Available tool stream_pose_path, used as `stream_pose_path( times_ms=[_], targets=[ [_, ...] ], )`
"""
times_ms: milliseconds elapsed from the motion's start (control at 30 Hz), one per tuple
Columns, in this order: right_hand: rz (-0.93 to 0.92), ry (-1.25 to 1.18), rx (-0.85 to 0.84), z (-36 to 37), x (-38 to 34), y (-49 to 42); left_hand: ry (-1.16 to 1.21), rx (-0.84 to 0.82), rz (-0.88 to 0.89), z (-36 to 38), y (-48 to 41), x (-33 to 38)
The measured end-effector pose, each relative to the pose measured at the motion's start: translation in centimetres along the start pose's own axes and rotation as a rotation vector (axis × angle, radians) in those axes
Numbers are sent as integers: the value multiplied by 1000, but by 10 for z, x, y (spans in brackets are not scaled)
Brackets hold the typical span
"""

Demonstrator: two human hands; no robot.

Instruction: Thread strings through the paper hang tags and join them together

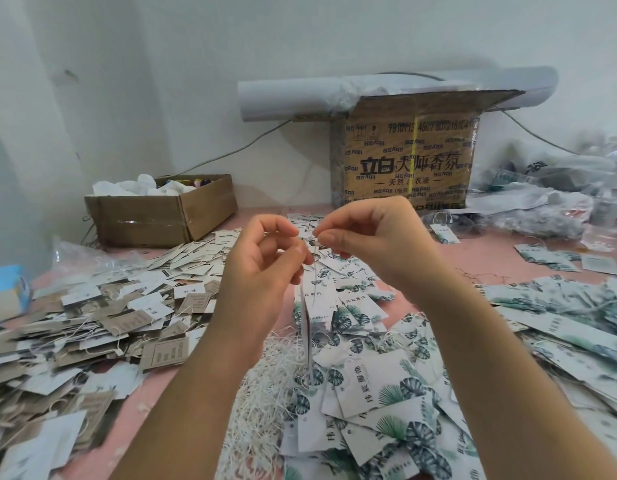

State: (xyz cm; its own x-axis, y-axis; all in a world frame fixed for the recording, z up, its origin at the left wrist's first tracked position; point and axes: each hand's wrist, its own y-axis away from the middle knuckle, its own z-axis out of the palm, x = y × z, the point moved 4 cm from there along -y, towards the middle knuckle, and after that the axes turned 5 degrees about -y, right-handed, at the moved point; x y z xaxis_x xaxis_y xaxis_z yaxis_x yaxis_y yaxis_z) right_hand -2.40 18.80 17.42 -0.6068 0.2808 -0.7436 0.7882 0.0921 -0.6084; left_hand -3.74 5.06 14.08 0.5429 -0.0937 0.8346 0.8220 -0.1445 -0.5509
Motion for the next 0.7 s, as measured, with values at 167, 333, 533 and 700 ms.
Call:
stream_pose_path(
  times_ms=[167,333,533,700],
  targets=[
    [-21,33,-66,7,-2,0,-47,-49,76,4,1,3],
    [-4,21,-72,5,0,0,-108,-39,125,3,2,0],
    [45,24,-74,2,1,0,-167,-45,166,4,2,-2],
    [31,-23,-53,2,0,0,-177,-46,168,3,2,-1]
  ],
)
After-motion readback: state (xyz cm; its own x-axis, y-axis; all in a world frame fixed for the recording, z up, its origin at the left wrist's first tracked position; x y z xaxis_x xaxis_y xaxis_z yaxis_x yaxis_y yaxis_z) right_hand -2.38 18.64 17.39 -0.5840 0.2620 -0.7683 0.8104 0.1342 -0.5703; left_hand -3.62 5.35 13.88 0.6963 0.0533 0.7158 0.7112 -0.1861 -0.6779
